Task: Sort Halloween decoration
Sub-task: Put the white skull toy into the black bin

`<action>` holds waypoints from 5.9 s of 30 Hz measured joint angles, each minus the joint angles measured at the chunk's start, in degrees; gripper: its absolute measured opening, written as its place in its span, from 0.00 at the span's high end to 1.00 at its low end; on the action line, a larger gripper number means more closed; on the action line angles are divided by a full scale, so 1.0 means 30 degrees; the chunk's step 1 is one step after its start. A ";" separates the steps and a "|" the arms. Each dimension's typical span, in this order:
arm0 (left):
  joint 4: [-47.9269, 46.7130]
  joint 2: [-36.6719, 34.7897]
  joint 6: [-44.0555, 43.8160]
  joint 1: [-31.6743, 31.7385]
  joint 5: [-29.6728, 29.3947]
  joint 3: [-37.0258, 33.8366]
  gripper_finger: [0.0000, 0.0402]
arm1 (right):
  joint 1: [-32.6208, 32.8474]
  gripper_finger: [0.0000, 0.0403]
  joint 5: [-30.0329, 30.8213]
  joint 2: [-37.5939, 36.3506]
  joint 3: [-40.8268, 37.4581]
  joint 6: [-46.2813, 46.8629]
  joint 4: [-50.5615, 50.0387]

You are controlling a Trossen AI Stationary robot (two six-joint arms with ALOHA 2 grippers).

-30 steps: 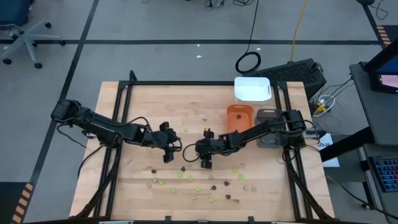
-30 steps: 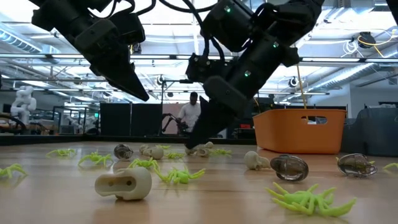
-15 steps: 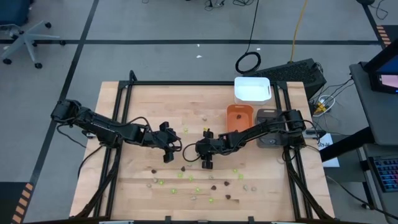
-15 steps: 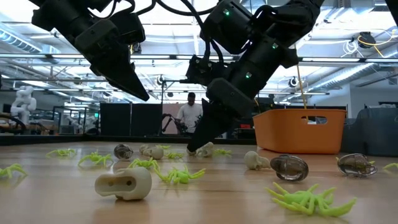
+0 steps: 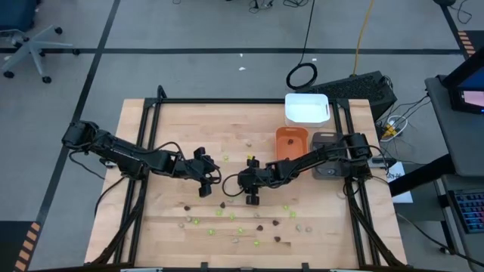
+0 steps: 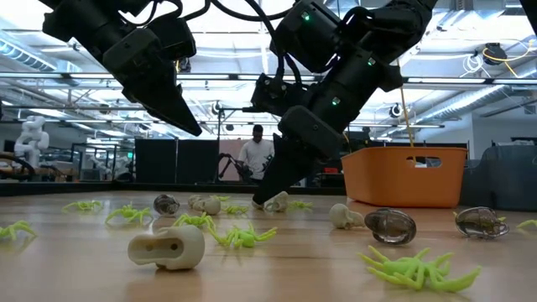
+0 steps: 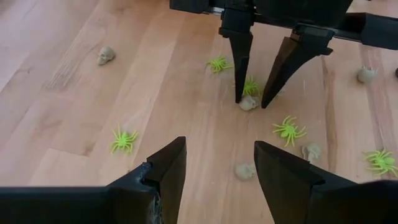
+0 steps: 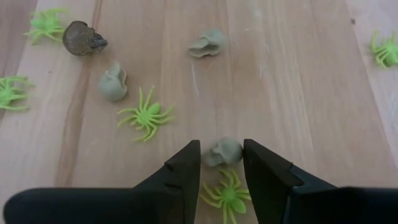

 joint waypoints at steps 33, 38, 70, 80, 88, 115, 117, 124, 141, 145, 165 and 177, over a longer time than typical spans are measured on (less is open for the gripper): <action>-0.0076 -0.0007 0.0066 0.0002 -0.0015 0.0000 0.52 | -0.0044 1.00 -0.0007 0.0160 -0.0073 -0.2254 0.1381; -0.0064 -0.0007 0.0007 0.0000 -0.0036 -0.0109 0.52 | -0.0036 1.00 -0.0007 -0.0921 -0.0058 -0.2998 0.1278; 0.1708 -0.0007 0.0455 -0.0507 -0.2057 -0.0109 0.52 | 0.0630 1.00 0.8183 -1.9866 -0.5639 -0.0783 -0.9050; 0.1785 -0.0007 0.1056 0.1231 -0.5129 -0.0109 0.52 | -0.0990 1.00 0.9653 -2.1895 -0.5646 -0.2842 -1.0900; 0.2070 -0.0007 0.1007 0.2302 -0.5122 -0.0109 0.52 | -0.1785 1.00 0.9654 -2.2595 -0.5646 0.2961 -1.7748; 0.4022 -0.0007 -0.1076 0.0874 -0.2626 -0.0036 0.52 | -0.1821 1.00 0.3533 -2.2382 -1.0098 1.2906 -2.2600; 0.5226 -0.0007 -0.0544 0.0882 -0.3030 -0.0009 0.52 | -0.1821 1.00 0.3534 -2.2382 -1.0098 1.3100 -2.2593; 0.5902 -0.0007 0.0020 0.0770 -0.3045 0.0000 0.52 | -0.1821 1.00 0.3541 -2.2280 -1.0098 1.3518 -2.2593; 0.5912 0.0887 0.0895 0.0714 -0.2987 -0.0073 0.52 | -0.2477 0.95 0.4564 -2.0560 -1.0098 1.4313 -2.2899; 0.5982 0.1398 0.0911 0.0714 -0.2980 -0.0087 0.52 | -0.2648 0.91 0.4568 -2.0497 -1.0098 1.4431 -2.2787; 0.3807 0.1690 -0.1122 -0.0394 -0.3056 -0.0087 0.52 | 0.1620 0.85 0.7095 -2.0856 -0.8383 0.5204 -0.8790; 0.5280 0.2320 0.2243 0.2321 -0.2004 0.0063 0.52 | 0.2492 0.85 0.9180 -1.4230 -0.8961 0.1464 -0.1668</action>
